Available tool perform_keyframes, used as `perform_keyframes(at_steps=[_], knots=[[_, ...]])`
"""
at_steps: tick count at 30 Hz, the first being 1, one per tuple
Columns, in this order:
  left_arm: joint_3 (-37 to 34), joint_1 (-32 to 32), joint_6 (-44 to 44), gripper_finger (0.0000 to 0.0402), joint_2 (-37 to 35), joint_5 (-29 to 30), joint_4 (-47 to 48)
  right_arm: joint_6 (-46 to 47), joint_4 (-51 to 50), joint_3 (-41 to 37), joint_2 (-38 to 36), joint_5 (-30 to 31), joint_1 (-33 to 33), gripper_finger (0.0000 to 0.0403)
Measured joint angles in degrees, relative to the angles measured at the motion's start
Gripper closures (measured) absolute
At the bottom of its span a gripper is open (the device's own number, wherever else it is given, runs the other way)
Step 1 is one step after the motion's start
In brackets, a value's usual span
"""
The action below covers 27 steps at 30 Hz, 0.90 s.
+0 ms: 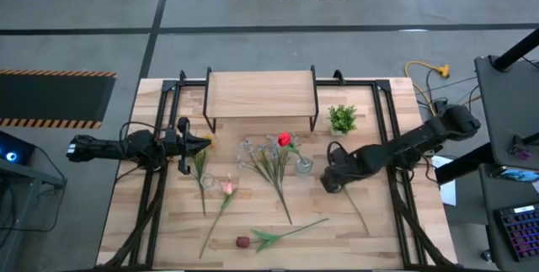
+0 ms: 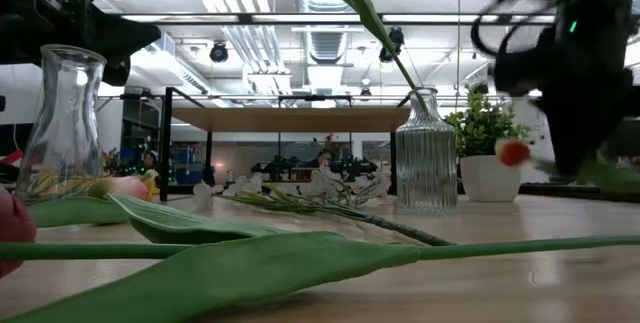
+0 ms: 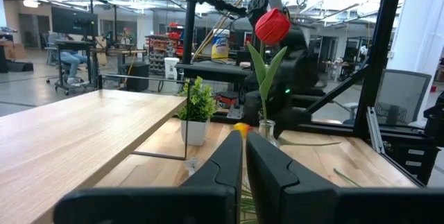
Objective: Pick and place flowers into a vace then onto a shelf
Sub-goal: Put the yellow tulip into the top transparent vase
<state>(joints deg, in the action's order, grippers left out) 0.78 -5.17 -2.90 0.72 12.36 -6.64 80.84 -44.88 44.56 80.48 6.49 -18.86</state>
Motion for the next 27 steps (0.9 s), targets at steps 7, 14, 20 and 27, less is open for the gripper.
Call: perform_keyframes(at_steps=[7,14,20,27], knots=[[0.0,0.0,0.0,0.0398,0.0,0.0,0.0,-3.9,0.9,6.1,-6.5,23.7,-12.5,0.0391],[0.0,0.0,0.0,0.0398,0.0,0.0,0.0,-11.5,1.5,11.7,-7.3,46.4,-20.9,0.0391],[0.0,0.0,0.0,0.0398,0.0,0.0,0.0,-28.2,8.7,14.2,-5.3,49.1,-20.3,0.0391],[0.0,0.0,0.0,0.0398,0.0,0.0,0.0,-51.5,19.5,17.7,-5.0,46.5,-19.7,0.039]])
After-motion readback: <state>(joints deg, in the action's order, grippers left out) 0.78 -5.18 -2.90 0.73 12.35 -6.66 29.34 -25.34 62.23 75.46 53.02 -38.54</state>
